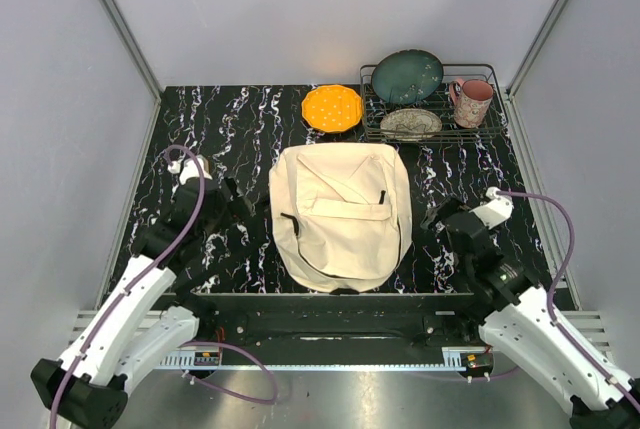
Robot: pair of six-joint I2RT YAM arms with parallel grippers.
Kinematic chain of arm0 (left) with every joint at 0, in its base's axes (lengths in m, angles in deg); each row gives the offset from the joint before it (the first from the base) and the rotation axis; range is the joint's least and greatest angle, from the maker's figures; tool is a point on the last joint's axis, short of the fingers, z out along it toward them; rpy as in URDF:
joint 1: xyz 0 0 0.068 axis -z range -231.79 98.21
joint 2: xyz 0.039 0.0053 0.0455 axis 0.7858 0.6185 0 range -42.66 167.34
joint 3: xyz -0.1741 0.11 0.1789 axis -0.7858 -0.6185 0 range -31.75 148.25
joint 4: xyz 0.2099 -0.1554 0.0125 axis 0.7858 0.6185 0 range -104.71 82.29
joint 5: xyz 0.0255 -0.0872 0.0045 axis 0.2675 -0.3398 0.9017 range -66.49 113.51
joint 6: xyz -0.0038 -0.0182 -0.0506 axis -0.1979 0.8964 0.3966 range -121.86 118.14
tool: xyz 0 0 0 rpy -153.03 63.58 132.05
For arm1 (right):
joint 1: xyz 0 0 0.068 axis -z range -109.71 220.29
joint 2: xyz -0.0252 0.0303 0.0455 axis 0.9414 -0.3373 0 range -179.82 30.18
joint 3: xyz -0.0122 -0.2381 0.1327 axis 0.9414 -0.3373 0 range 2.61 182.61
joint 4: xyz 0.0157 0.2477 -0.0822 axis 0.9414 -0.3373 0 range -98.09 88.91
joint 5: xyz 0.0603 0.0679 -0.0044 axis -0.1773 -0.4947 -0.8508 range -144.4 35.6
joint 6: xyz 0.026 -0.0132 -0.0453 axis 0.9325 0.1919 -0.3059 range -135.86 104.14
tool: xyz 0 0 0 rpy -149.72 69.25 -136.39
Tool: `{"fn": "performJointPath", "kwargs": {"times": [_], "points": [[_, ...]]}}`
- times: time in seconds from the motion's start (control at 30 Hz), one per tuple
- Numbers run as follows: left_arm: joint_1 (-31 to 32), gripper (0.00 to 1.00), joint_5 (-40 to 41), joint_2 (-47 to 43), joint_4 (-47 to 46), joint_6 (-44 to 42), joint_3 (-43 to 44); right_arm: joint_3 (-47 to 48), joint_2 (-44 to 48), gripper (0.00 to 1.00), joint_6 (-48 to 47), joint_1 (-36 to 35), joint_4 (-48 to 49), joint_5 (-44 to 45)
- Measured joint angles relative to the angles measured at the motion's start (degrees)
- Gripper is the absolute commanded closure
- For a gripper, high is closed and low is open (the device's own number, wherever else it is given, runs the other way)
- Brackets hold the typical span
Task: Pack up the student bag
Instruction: Reset both arms
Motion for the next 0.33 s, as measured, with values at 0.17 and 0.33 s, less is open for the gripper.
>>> {"fn": "performJointPath", "kwargs": {"times": [0.17,0.33], "points": [[0.0,0.01,0.7,-3.3,1.2,0.0,-1.3,1.2,1.8,0.00,-6.1,0.0,1.9,6.1],[0.0,0.01,0.9,-6.6,1.4,-0.6,-1.5,1.3,-1.9,0.00,-10.9,0.0,3.9,9.6]]}}
